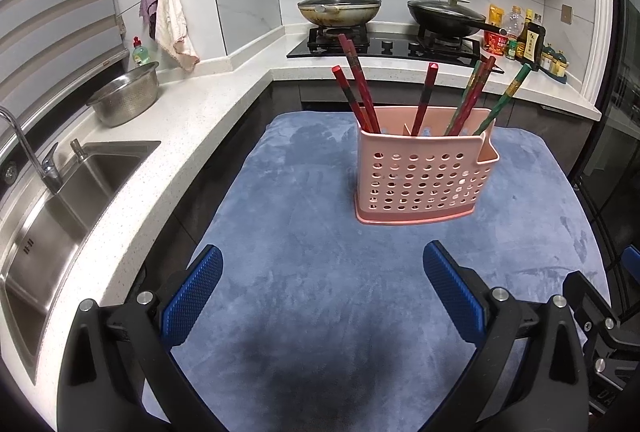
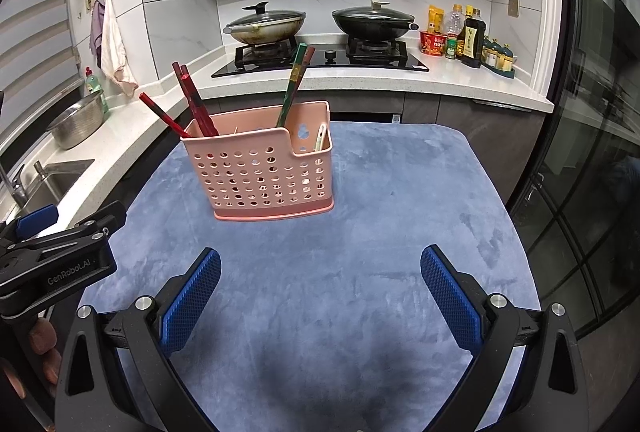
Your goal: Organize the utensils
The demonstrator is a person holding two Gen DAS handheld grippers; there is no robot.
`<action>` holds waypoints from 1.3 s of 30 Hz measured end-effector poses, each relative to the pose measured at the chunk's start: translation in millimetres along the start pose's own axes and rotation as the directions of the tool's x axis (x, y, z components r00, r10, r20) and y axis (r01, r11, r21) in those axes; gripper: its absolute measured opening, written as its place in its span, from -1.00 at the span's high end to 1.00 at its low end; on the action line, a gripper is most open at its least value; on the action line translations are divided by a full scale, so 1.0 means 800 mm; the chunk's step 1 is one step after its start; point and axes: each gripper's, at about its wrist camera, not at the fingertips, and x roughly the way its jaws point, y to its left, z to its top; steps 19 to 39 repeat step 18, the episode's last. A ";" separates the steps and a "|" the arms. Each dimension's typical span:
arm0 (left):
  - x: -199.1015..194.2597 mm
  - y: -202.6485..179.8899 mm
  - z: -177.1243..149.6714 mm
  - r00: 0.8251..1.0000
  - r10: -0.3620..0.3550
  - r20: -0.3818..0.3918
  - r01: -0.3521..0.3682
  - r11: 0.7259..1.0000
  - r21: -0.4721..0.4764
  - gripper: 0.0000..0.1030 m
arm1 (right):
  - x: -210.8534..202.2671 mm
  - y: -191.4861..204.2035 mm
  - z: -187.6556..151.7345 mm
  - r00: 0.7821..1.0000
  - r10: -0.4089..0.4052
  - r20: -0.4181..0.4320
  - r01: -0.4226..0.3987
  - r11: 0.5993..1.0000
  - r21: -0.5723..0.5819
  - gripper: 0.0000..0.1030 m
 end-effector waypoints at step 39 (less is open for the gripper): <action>0.008 0.005 -0.001 1.000 0.005 -0.014 -0.006 1.000 -0.028 -0.86 | 0.001 0.000 -0.001 1.000 -0.002 0.000 0.002 1.000 0.002 -0.87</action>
